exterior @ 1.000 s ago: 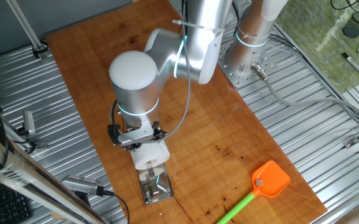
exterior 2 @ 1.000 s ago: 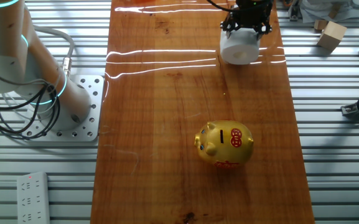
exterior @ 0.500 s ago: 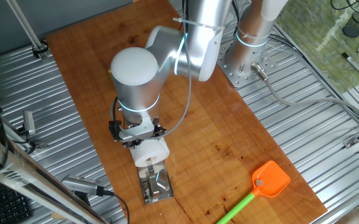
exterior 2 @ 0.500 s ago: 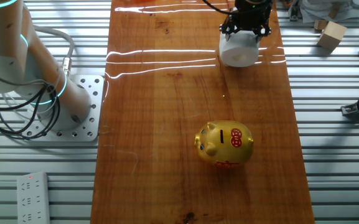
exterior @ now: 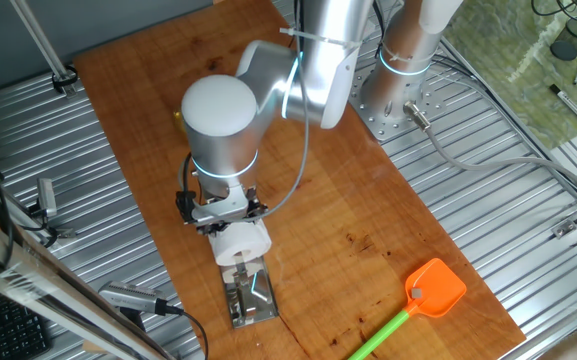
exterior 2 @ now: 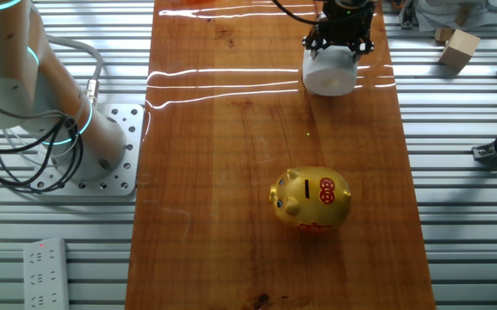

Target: Take the roll of paper down from the shelf

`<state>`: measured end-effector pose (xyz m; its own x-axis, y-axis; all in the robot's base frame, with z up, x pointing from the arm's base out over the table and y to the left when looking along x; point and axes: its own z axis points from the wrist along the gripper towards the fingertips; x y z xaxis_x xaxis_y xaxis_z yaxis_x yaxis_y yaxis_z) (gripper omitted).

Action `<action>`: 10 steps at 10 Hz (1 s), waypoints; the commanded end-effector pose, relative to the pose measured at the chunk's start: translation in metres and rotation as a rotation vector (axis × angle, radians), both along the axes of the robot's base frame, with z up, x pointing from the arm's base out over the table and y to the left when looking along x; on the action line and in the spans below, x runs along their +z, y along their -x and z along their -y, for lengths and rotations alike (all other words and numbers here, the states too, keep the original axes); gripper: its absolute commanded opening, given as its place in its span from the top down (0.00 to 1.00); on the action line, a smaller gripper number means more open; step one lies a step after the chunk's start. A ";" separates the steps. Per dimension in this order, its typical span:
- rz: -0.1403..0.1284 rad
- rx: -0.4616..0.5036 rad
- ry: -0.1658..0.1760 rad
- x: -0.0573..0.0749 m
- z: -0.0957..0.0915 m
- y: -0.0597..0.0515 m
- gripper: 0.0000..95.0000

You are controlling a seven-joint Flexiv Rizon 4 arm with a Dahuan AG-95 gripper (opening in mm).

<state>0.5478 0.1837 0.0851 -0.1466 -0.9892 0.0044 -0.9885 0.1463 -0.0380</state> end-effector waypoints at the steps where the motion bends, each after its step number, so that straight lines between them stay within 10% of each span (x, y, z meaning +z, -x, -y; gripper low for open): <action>1: 0.000 -0.002 0.001 0.001 0.001 0.001 1.00; 10: 0.005 -0.013 0.012 0.010 0.019 0.014 1.00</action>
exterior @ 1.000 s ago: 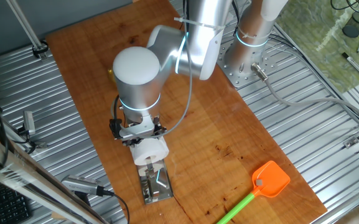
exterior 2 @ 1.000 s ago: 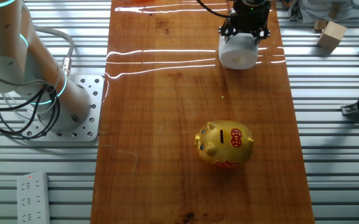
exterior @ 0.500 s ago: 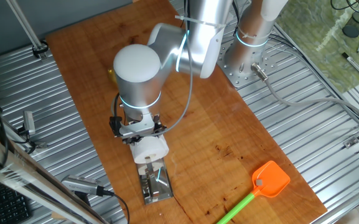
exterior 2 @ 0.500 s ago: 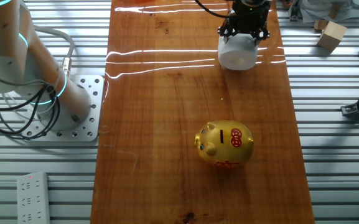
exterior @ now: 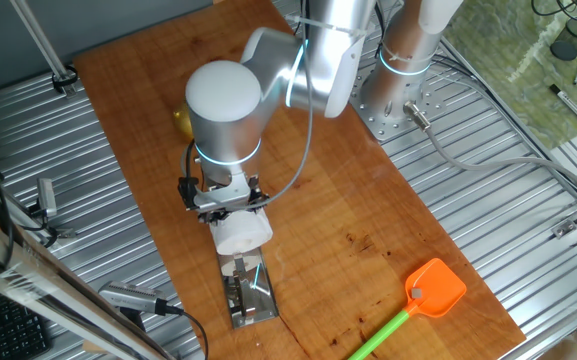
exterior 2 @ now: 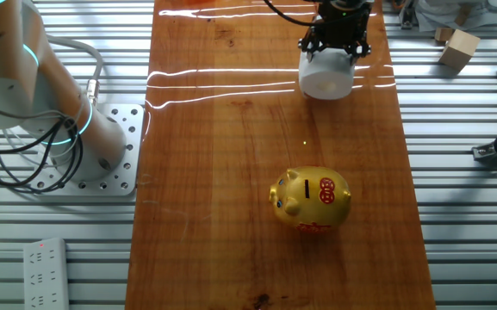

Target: Take the roll of paper down from the shelf

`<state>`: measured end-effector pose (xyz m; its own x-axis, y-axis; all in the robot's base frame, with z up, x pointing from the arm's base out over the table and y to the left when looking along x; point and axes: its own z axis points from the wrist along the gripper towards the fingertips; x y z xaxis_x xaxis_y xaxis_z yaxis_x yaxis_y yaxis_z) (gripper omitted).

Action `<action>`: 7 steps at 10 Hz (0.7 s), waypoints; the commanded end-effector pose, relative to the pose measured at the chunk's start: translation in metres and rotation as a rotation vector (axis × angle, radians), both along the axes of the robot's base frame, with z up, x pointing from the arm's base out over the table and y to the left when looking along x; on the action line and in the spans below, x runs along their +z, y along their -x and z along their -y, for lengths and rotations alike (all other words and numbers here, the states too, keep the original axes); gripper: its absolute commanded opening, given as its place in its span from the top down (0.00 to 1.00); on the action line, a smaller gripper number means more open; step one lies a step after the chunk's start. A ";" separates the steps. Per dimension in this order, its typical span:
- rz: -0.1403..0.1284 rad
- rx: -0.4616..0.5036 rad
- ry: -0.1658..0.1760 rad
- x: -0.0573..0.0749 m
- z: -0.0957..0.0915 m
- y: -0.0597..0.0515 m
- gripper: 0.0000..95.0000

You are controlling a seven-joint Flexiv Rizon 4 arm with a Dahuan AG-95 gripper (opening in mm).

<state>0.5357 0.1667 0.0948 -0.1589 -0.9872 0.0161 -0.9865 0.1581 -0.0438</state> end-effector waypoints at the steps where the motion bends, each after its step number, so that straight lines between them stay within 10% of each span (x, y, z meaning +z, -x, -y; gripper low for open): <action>1: 0.004 0.001 0.003 0.001 0.003 0.003 1.00; 7: 0.004 0.001 0.005 0.000 0.003 0.003 1.00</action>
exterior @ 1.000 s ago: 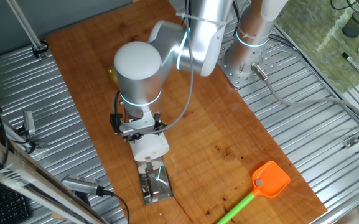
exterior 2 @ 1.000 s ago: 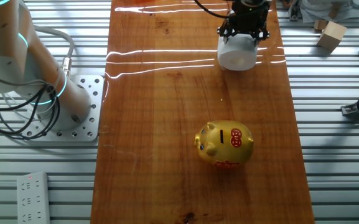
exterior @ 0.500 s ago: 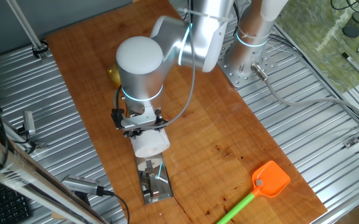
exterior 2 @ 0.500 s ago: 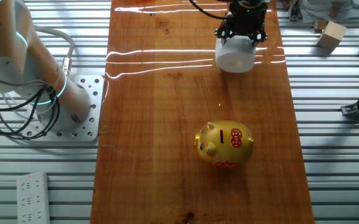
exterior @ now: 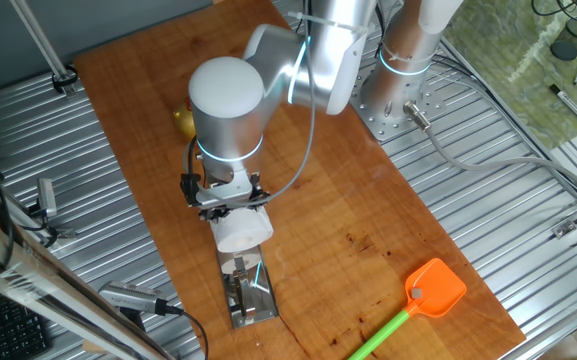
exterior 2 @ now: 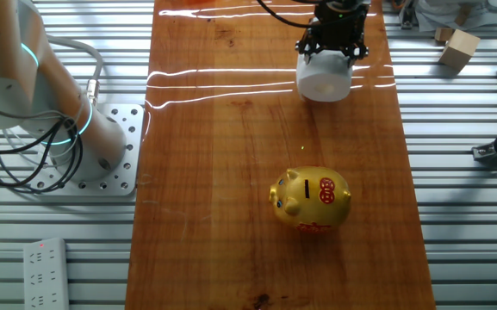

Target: Take the roll of paper down from the shelf

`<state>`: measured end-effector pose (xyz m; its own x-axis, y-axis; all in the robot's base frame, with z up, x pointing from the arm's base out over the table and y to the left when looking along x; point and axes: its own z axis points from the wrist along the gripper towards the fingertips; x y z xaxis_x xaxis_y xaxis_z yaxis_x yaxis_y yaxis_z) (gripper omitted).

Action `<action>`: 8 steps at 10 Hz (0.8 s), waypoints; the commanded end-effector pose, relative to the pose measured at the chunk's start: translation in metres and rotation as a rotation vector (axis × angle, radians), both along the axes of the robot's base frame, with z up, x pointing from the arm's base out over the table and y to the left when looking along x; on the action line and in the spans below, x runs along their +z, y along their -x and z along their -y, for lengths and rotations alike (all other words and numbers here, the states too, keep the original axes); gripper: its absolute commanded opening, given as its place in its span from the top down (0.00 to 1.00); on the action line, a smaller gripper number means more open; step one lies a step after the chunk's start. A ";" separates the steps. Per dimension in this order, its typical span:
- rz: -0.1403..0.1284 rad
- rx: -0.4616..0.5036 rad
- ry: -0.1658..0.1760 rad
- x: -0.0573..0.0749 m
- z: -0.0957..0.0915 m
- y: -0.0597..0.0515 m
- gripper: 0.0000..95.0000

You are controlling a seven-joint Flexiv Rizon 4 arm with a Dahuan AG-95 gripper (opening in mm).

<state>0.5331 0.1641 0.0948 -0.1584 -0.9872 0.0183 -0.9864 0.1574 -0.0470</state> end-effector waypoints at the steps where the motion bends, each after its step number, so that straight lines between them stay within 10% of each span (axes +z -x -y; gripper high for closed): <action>1: 0.001 0.002 0.004 0.000 0.000 0.001 1.00; 8: 0.004 0.002 0.002 -0.002 0.001 0.000 1.00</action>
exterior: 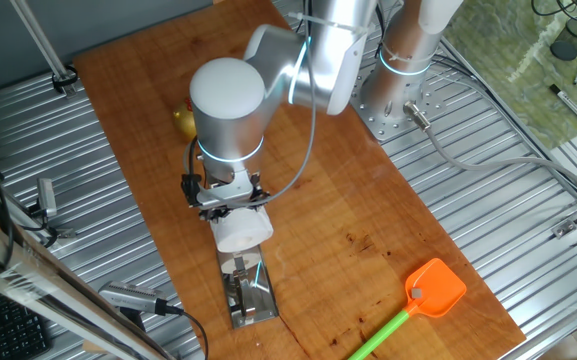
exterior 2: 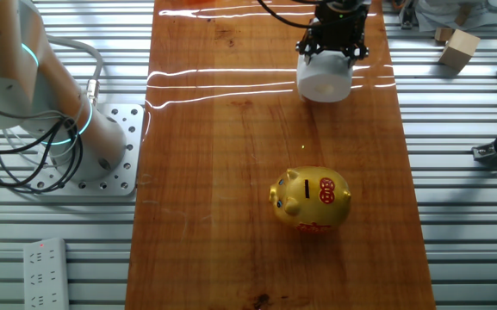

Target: Take the roll of paper down from the shelf

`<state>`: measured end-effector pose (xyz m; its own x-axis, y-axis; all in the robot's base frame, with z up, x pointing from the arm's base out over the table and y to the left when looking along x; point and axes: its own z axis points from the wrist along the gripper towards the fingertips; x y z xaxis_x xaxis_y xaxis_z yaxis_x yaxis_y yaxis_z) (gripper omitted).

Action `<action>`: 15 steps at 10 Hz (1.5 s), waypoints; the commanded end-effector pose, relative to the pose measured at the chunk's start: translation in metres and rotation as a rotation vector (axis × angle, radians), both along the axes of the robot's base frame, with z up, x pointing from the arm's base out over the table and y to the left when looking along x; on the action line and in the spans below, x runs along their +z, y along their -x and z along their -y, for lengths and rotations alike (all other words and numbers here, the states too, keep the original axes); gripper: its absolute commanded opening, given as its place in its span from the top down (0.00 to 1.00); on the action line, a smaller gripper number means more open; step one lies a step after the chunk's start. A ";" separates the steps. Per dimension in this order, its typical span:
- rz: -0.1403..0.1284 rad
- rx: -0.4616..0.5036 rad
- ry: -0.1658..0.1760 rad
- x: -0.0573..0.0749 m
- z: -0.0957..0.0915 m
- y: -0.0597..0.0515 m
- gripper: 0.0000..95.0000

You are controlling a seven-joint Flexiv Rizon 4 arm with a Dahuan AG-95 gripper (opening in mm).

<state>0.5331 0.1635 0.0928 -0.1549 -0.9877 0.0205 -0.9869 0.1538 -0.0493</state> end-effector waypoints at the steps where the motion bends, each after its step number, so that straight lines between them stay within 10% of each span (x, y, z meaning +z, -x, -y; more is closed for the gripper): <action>1: 0.002 -0.003 -0.001 0.000 0.000 0.000 1.00; 5: 0.003 0.027 -0.003 -0.002 0.001 -0.001 1.00; 7: 0.003 0.050 -0.003 -0.003 0.001 -0.002 0.60; 13: 0.009 0.059 -0.003 -0.005 0.001 -0.003 0.60; 14: 0.009 0.061 -0.003 -0.006 0.001 -0.004 0.40; 15: 0.009 0.064 -0.002 -0.008 0.001 -0.004 0.40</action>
<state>0.5373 0.1624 0.0842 -0.0899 -0.9958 0.0154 -0.9943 0.0889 -0.0583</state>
